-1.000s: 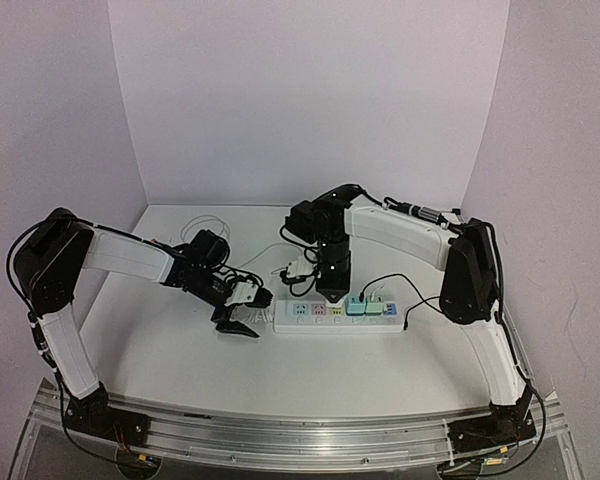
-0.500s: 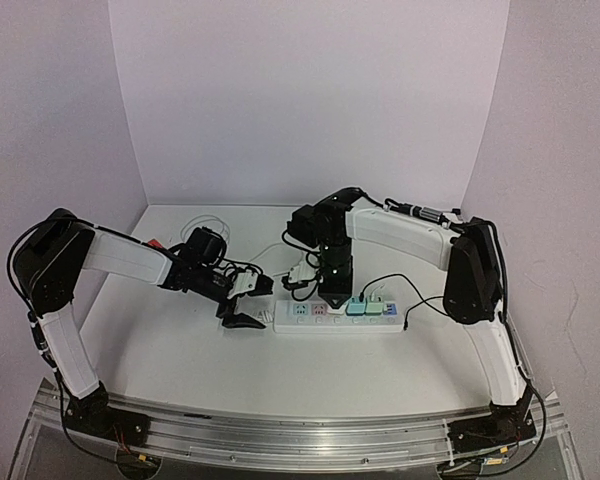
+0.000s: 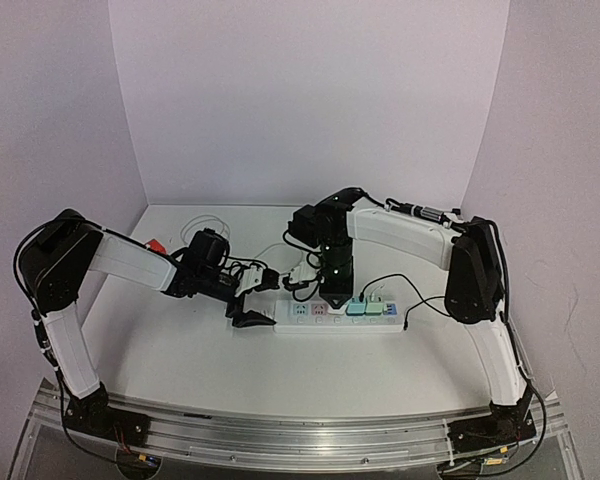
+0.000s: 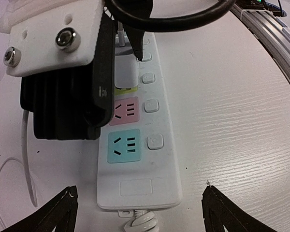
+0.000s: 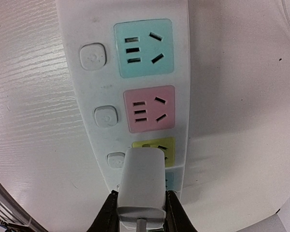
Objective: Insert the plug
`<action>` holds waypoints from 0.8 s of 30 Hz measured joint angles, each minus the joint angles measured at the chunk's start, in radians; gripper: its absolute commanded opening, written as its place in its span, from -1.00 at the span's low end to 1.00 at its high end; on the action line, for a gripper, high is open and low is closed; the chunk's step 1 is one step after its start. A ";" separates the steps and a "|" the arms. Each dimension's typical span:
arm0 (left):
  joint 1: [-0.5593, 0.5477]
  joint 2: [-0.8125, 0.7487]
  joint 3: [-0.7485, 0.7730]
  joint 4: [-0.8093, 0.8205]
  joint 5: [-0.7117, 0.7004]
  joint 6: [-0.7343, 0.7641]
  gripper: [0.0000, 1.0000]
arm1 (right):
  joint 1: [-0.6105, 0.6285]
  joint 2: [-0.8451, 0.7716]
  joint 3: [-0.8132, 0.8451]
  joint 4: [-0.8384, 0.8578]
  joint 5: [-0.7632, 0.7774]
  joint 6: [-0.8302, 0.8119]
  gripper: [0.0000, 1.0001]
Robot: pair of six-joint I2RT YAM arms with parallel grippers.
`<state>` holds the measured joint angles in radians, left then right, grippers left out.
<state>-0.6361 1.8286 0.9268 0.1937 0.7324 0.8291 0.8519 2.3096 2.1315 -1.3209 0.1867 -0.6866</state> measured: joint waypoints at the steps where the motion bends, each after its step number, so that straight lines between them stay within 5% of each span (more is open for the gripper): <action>1: -0.001 0.001 0.000 0.000 0.000 -0.001 0.78 | 0.000 0.000 0.000 0.000 0.000 -0.001 -1.00; 24: -0.005 0.002 0.000 0.022 -0.038 -0.019 0.76 | 0.020 0.023 0.024 -0.017 0.021 -0.032 -1.00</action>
<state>-0.6407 1.8305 0.9268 0.2161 0.6949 0.8106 0.8718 2.3324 2.1554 -1.3379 0.2080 -0.7189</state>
